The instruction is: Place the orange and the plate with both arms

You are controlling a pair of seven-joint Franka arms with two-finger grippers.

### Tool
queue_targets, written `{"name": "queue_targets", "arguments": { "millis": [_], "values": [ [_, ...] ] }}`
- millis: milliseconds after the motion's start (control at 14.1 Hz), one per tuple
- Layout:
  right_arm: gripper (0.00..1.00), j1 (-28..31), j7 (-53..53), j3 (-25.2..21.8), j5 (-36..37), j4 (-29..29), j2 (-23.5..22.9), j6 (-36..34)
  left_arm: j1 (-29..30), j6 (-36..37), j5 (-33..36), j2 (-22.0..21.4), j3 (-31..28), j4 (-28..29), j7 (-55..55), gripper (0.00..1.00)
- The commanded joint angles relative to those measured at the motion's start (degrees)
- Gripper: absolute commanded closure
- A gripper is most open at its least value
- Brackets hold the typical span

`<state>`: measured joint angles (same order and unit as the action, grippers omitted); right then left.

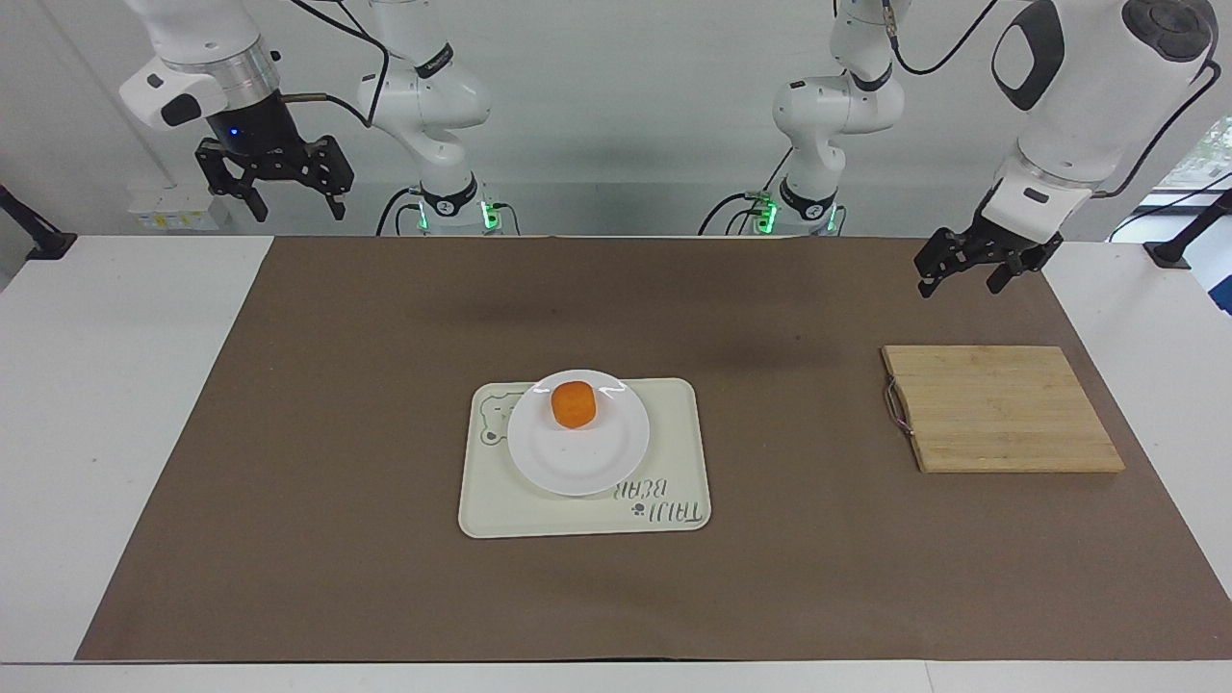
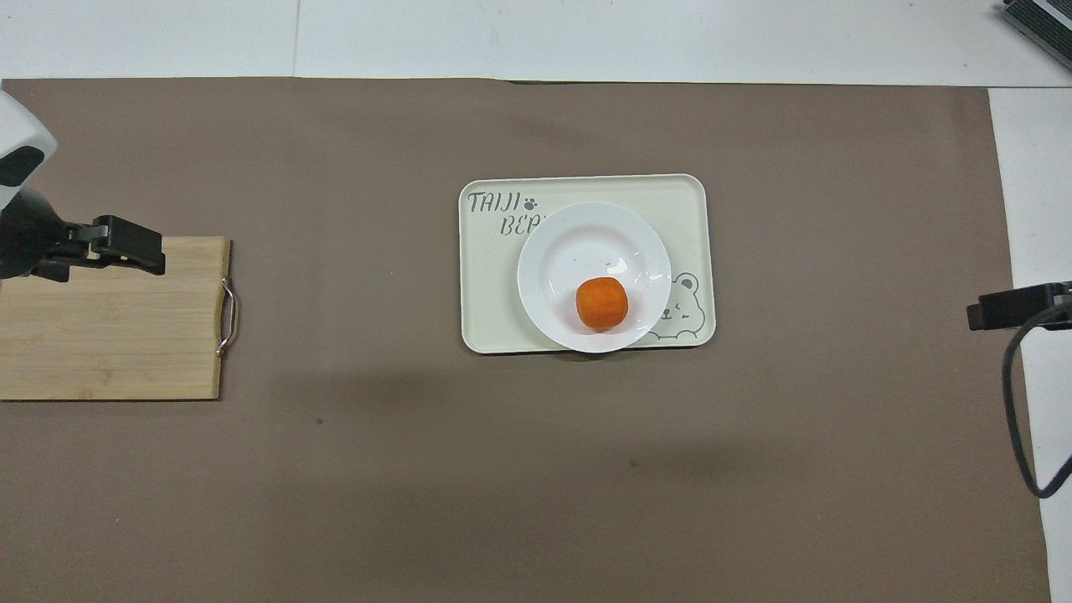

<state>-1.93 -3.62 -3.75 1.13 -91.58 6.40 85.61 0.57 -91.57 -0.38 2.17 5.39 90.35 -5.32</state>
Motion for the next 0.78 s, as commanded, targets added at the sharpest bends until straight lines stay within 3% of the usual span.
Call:
{"name": "queue_targets", "arguments": {
  "millis": [0, 708],
  "values": [
    [0.0, 0.26, -1.39, 0.06, -0.43, 0.09, 0.19, -0.36, 0.66, -0.54, 0.55, -0.24, 0.41, 0.09, 0.48, 0.0],
    [0.0, 0.17, -0.95, 0.15, 1.77, 0.08, 0.28, -0.8, 0.66, -0.54, 0.55, -0.15, 0.41, 0.09, 0.48, 0.0]
  ]
}}
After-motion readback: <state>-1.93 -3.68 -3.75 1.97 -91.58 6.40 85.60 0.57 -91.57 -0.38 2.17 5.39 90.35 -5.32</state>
